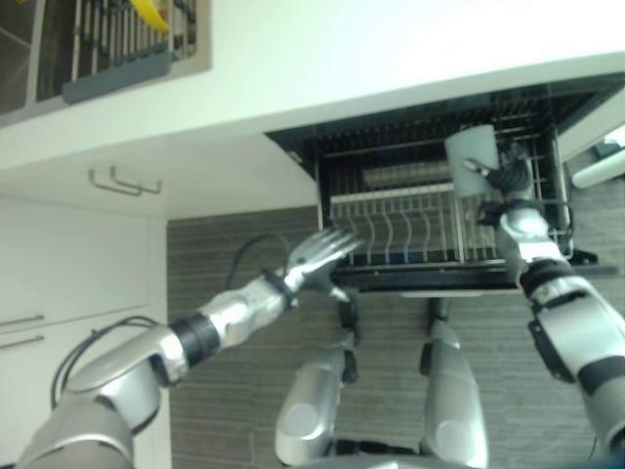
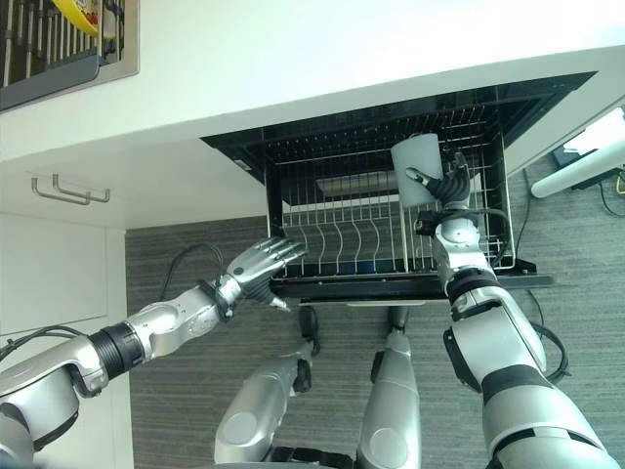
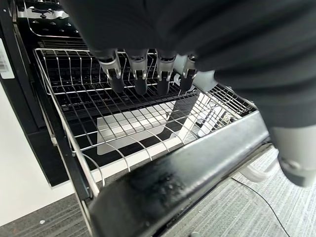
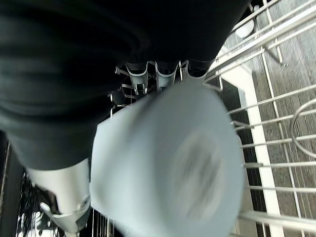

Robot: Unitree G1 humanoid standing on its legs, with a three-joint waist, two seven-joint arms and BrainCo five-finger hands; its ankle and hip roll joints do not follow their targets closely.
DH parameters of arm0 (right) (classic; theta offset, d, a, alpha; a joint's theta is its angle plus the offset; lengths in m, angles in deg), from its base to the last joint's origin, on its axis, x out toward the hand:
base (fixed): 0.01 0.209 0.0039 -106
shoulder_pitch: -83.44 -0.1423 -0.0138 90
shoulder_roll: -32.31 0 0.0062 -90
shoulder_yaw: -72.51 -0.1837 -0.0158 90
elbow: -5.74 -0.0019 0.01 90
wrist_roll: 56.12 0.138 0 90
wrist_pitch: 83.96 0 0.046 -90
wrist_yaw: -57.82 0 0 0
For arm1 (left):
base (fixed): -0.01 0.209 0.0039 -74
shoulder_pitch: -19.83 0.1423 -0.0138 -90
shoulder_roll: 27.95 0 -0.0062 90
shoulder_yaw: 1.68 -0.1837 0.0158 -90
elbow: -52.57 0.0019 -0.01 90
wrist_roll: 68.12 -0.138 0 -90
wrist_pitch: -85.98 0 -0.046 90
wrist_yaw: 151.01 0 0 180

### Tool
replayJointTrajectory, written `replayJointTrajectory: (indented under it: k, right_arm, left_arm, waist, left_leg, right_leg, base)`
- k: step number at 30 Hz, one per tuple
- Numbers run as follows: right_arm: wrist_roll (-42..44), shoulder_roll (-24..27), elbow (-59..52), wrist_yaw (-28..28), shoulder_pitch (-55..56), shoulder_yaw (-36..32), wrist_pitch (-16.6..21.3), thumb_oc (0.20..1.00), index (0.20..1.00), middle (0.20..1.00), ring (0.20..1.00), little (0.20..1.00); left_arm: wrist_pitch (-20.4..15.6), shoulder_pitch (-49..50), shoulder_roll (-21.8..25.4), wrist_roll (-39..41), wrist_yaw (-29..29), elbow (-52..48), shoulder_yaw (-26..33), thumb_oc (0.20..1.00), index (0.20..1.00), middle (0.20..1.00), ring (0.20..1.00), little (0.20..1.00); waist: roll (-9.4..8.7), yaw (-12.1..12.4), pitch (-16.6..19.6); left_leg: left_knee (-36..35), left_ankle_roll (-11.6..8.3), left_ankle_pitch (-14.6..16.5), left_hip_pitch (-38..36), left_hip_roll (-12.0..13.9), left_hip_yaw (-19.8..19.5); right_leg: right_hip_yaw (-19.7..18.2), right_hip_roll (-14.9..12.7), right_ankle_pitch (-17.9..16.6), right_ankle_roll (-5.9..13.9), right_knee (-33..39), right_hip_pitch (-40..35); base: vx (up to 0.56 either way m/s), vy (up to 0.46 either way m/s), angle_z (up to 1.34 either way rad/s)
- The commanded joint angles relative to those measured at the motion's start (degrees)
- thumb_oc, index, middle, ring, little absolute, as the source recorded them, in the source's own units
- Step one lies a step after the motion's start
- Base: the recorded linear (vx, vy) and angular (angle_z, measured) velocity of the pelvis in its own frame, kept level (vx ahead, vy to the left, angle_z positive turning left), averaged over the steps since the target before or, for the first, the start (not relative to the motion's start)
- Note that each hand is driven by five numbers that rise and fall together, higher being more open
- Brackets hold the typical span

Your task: Place the dishes in the dishwasher.

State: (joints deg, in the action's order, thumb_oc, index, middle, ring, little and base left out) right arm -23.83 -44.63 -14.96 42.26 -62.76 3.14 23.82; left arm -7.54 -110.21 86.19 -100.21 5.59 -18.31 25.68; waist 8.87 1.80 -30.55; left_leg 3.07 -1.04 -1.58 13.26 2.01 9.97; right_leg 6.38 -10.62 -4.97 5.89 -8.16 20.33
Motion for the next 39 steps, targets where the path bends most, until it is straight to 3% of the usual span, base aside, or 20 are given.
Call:
replayJointTrajectory:
  k: [1, 6, 9, 11, 15, 19, 23, 26, 29, 31, 34, 39]
  right_arm:
    - [-2.9, 2.2, 2.6, -9.2, -5.2, -1.2, 1.5, 1.000, 1.000, 1.000, 1.000, 1.000]
    - [-7.1, 1.9, 2.2, -17.6, -5.6, -1.4, 1.2, 1.000, 1.000, 1.000, 1.000, 1.000]
    - [-5.3, 1.4, 1.6, -21.3, -5.9, -1.1, 3.3, 1.000, 1.000, 1.000, 1.000, 1.000]
    - [-2.2, 0.9, 1.0, -22.8, -5.8, -1.7, 6.0, 1.000, 1.000, 1.000, 1.000, 1.000]
    - [4.7, -1.9, -3.6, -24.4, -4.5, -4.8, 15.6, 1.000, 1.000, 1.000, 1.000, 1.000]
    - [4.5, -5.9, -13.2, -23.9, -0.8, -7.7, 21.6, 1.000, 1.000, 1.000, 1.000, 1.000]
    - [2.6, -10.2, -26.9, -27.2, 5.2, -7.4, 23.1, 1.000, 1.000, 1.000, 1.000, 1.000]
    - [-1.3, -12.3, -38.6, -33.2, 12.3, -7.1, 22.8, 1.000, 1.000, 1.000, 1.000, 1.000]
    - [-4.3, -13.1, -46.1, -35.1, 16.9, -6.5, 21.5, 1.000, 1.000, 1.000, 1.000, 1.000]
    - [-6.8, -13.5, -51.8, -35.7, 20.0, -5.2, 19.9, 1.000, 1.000, 1.000, 1.000, 1.000]
    - [-6.7, -13.5, -56.5, -34.7, 25.3, -3.6, 21.4, 1.000, 1.000, 1.000, 1.000, 1.000]
    - [-1.2, -11.9, -62.4, -24.6, 35.9, -1.8, 23.4, 1.000, 1.000, 1.000, 1.000, 1.000]
  left_arm:
    - [0.1, 0.0, 1.3, 2.1, -1.9, -1.4, 1.6, 1.000, 1.000, 1.000, 1.000, 1.000]
    - [0.0, 1.3, 0.0, 1.3, -3.8, 0.8, 1.0, 1.000, 1.000, 1.000, 1.000, 1.000]
    - [0.0, 2.3, -1.1, 0.2, -5.6, 2.5, 0.7, 1.000, 1.000, 1.000, 1.000, 1.000]
    - [-0.2, 2.9, -1.6, -0.1, -6.5, 3.4, 0.8, 1.000, 1.000, 1.000, 1.000, 1.000]
    - [-0.4, 4.5, -3.1, -1.1, -7.4, 4.9, 1.2, 1.000, 1.000, 1.000, 1.000, 1.000]
    - [0.8, 6.8, -4.9, -2.4, -7.8, 5.1, 2.1, 1.000, 1.000, 1.000, 1.000, 1.000]
    - [2.6, 9.2, -7.4, -3.8, -9.3, 7.0, 3.0, 1.000, 1.000, 1.000, 1.000, 1.000]
    - [3.7, 11.3, -8.9, -4.3, -10.1, 8.7, 4.1, 1.000, 1.000, 1.000, 1.000, 1.000]
    - [4.1, 12.5, -9.5, -4.7, -10.4, 9.6, 4.7, 1.000, 1.000, 1.000, 1.000, 1.000]
    - [4.2, 13.5, -9.7, -4.8, -10.8, 10.7, 5.1, 1.000, 1.000, 1.000, 1.000, 1.000]
    - [3.7, 15.4, -9.7, -5.2, -11.2, 12.2, 6.0, 1.000, 1.000, 1.000, 1.000, 1.000]
    - [3.0, 21.5, -11.4, -1.3, -18.1, 14.1, 10.6, 1.000, 1.000, 1.000, 1.000, 1.000]
  waist:
    - [1.26, -0.1, 0.8]
    - [1.13, -0.3, 0.8]
    - [1.05, -0.4, 0.8]
    - [1.06, -0.6, 0.8]
    - [1.19, -1.1, 0.8]
    - [1.10, -2.1, 0.8]
    - [0.30, -3.6, 0.9]
    - [-0.66, -5.0, 2.3]
    - [-1.50, -5.9, 3.8]
    - [-2.37, -6.5, 5.6]
    - [-3.89, -6.8, 8.7]
    - [-5.55, -7.1, 14.9]
  left_leg:
    - [1.7, -1.85, -4.3, 4.4, 2.1, -1.5]
    - [2.2, -1.70, -4.1, 4.6, 2.3, -1.4]
    - [2.0, -1.62, -4.2, 4.6, 2.3, -1.3]
    - [2.1, -1.62, -4.1, 4.5, 2.3, -1.3]
    - [2.0, -1.73, -4.1, 3.8, 2.4, -1.1]
    - [2.1, -1.64, -4.0, 2.9, 2.5, -0.9]
    - [1.8, -1.64, -4.0, 1.4, 3.0, -0.3]
    - [0.2, -1.81, -4.5, 0.0, 3.7, 0.0]
    - [-2.0, -2.00, -5.1, -1.6, 4.3, 0.3]
    - [-4.3, -2.29, -5.7, -3.4, 4.8, 0.3]
    - [-6.1, -2.43, -6.0, -5.8, 5.4, 0.0]
    - [-7.2, -2.52, -5.6, -10.2, 6.0, 0.3]
  right_leg:
    - [2.2, -2.2, 1.7, 0.27, -3.3, -1.1]
    - [2.0, -2.1, 1.9, 0.24, -3.8, -0.9]
    - [1.6, -1.8, 1.9, 0.20, -3.8, -0.8]
    - [1.5, -1.7, 2.1, 0.09, -3.9, -0.9]
    - [1.1, -1.4, 2.3, -0.15, -3.8, -1.5]
    - [0.1, -1.1, 2.8, -0.49, -4.2, -2.0]
    - [-0.7, -0.9, 2.9, -0.71, -4.3, -2.9]
    - [-1.1, -0.6, 2.9, -0.63, -3.7, -3.9]
    - [-1.3, -0.5, 2.6, -0.44, -2.4, -5.0]
    - [-1.4, -0.3, 2.3, -0.31, -0.8, -6.6]
    - [-1.3, 0.2, 2.6, -0.41, 0.5, -9.2]
    - [-0.7, 0.6, 3.6, -0.77, 2.6, -14.6]
  base:
    - [0.00, 0.000, 0.00]
    - [0.00, 0.000, 0.00]
    - [0.00, 0.000, 0.00]
    - [0.00, 0.000, 0.00]
    - [0.01, 0.020, -0.03]
    - [0.04, 0.055, -0.07]
    - [0.06, 0.058, -0.05]
    - [0.08, 0.028, -0.06]
    - [0.07, 0.012, -0.02]
    - [0.10, -0.003, -0.04]
    - [0.11, -0.033, -0.09]
    - [0.17, 0.044, 0.00]
